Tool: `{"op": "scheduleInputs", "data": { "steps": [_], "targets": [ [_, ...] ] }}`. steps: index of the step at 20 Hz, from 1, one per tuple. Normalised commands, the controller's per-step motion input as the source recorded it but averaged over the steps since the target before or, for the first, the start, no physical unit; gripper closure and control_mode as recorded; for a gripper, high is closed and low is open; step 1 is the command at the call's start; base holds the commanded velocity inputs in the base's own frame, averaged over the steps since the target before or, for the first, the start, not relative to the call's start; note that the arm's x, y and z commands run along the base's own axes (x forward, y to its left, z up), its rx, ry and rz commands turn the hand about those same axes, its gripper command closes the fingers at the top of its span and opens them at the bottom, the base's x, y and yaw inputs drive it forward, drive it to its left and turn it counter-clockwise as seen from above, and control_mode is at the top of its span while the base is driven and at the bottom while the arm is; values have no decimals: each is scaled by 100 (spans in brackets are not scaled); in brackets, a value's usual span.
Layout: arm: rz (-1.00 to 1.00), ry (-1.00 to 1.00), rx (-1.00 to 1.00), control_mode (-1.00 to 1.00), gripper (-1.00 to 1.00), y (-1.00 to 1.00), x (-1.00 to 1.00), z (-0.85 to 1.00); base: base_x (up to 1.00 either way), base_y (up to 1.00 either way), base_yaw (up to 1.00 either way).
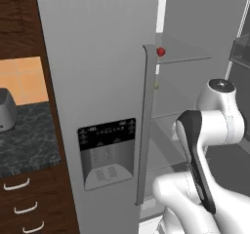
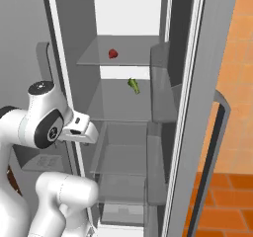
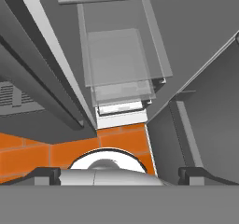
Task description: Take the strawberry from the fridge and place it on top of the pancake, located on the dining counter.
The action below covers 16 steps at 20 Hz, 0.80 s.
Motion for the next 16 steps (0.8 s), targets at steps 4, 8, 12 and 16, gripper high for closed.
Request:
{"op": "scheduleInputs", "data": {
  "steps": [4, 8, 12, 16],
  "targets": [
    [0, 0, 0, 100, -100, 0, 0, 0, 12, -36, 4],
    [0, 0, 0, 100, -100, 0, 0, 0, 24, -43, 0],
    [0, 0, 0, 100, -100, 0, 0, 0, 26, -13, 0],
    [0, 0, 0, 100, -100, 0, 0, 0, 48, 0, 0]
  ]
}}
